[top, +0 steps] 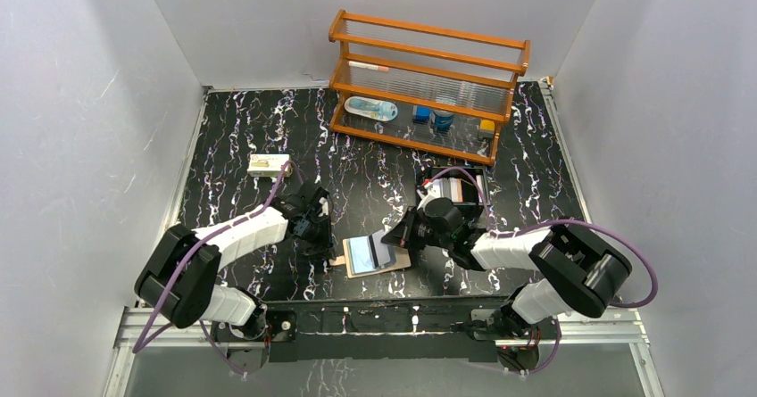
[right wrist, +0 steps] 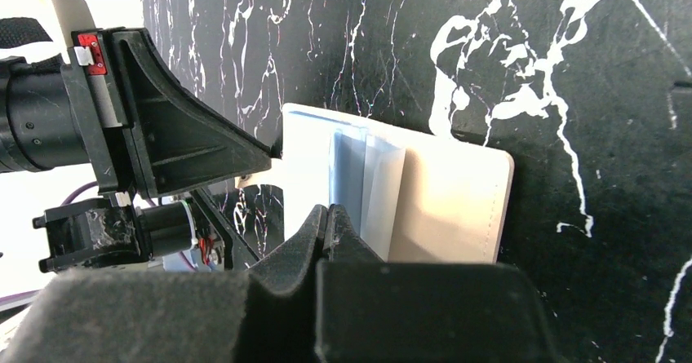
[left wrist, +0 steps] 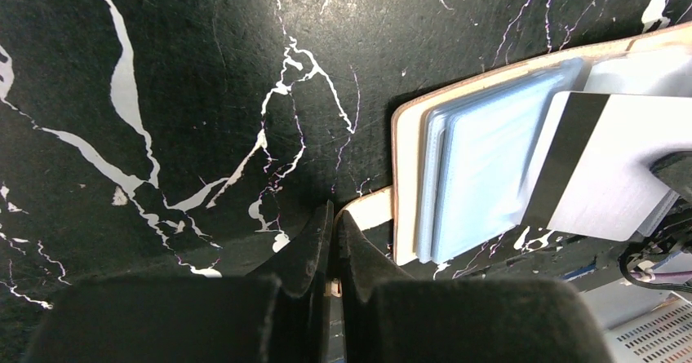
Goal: Put the credit cards into the card holder
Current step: Insert the credit card into the card holder.
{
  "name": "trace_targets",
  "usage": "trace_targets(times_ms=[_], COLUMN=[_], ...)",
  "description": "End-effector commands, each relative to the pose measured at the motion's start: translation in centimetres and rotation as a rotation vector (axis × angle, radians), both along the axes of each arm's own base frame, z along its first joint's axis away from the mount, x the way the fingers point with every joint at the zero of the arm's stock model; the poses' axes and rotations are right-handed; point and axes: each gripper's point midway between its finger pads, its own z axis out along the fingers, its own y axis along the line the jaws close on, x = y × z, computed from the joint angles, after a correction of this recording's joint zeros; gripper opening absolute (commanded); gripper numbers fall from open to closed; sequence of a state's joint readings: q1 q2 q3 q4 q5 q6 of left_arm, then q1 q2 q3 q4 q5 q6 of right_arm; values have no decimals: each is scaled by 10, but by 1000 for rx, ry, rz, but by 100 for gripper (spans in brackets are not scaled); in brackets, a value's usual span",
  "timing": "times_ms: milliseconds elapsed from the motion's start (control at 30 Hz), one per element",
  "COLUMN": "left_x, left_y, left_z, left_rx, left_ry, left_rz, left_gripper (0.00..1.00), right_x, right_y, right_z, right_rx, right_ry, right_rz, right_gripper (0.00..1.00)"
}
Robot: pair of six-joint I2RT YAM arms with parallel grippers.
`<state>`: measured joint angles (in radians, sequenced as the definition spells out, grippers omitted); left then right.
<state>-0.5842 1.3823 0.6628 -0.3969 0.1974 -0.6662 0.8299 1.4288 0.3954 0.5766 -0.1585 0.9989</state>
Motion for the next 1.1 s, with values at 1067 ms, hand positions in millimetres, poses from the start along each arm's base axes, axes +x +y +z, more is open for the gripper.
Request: trace_targets(times_ms=[1067], left_x=[-19], left_y=[11], left_z=[14], left_rx=[48], left_ry=[87], left_rz=[-14], left_gripper=[1], right_x=[-23], right_y=[4], right_z=[-2], right_rx=[-96], right_ry=[-74], right_rz=[-188], right_gripper=[0])
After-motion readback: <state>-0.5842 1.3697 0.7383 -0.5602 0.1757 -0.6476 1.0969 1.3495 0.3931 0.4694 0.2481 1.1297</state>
